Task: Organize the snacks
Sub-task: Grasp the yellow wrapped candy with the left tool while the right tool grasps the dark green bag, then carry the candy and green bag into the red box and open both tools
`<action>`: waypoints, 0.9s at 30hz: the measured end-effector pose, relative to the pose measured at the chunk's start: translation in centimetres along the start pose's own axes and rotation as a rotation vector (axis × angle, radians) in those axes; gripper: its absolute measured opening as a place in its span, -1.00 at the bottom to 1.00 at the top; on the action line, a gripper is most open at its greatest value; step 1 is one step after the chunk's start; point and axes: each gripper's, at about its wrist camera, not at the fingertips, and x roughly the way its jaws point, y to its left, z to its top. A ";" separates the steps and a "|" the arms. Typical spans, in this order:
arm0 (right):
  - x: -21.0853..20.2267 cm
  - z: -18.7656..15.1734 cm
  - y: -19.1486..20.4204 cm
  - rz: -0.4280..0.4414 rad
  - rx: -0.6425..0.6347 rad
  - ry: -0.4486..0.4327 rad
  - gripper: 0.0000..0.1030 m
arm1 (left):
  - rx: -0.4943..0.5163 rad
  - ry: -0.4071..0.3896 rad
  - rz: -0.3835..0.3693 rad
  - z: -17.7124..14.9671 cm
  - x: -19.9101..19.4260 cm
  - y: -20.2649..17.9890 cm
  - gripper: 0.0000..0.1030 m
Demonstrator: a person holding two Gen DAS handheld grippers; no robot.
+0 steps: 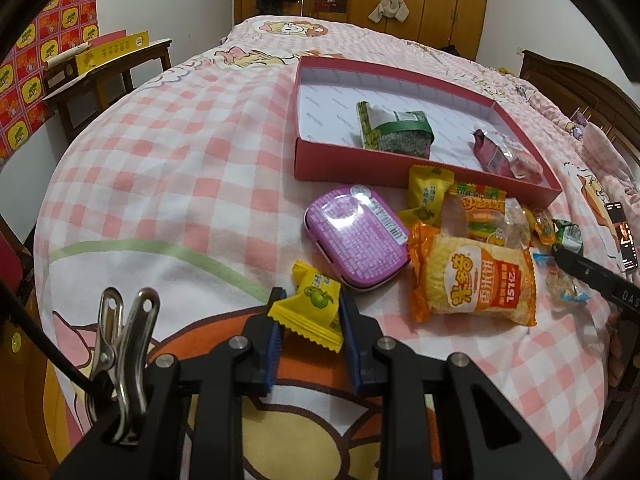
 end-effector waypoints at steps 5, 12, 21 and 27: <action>-0.4 -0.1 -0.5 0.008 0.025 -0.014 0.06 | -0.007 -0.004 -0.003 -0.1 -0.4 0.1 -0.50; -1.2 -0.2 -0.4 0.022 0.031 -0.029 -0.25 | -0.042 -0.034 -0.023 0.2 -1.9 0.7 -0.52; -2.6 -0.2 0.1 0.037 0.016 -0.069 -0.46 | -0.032 -0.093 -0.036 0.5 -4.5 0.1 -0.52; -3.7 0.0 0.8 0.054 -0.006 -0.105 -0.53 | -0.027 -0.115 -0.044 0.8 -5.5 -0.4 -0.52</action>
